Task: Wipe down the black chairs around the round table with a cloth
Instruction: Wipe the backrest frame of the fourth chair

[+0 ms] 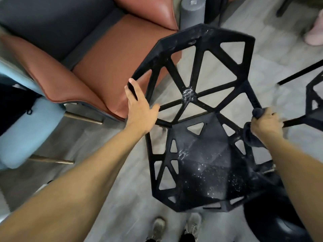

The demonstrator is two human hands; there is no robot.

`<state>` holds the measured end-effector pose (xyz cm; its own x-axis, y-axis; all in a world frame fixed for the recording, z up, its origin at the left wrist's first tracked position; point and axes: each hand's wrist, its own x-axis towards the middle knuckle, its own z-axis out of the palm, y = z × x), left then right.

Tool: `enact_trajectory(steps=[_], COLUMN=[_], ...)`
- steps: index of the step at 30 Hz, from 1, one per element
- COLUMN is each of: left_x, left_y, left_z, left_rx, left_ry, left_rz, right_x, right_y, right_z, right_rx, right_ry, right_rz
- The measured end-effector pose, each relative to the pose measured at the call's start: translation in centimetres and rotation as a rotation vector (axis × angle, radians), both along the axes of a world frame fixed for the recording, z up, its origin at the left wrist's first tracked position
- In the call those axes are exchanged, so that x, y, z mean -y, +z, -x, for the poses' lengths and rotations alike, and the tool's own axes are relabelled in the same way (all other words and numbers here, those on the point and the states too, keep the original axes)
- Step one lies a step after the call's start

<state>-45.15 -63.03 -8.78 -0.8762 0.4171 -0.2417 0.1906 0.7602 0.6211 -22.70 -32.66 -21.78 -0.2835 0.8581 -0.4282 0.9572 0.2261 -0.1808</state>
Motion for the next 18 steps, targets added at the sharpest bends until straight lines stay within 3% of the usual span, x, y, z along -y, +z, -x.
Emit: enact_trajectory(steps=[7,18], left_x=[-5.0,-15.7], left_y=[0.6,1.3], left_z=[4.8,10.6], left_rx=[0.033,0.128], left_ry=[-0.216,-0.755], left_rz=[0.023,0.128], right_x=[2.8,10.4], right_y=[0.3,-0.1], right_z=[-2.9,-6.4], right_rx=[-0.058,-0.062], right_ry=[-0.208,-0.698], right_rz=[0.037,0.002])
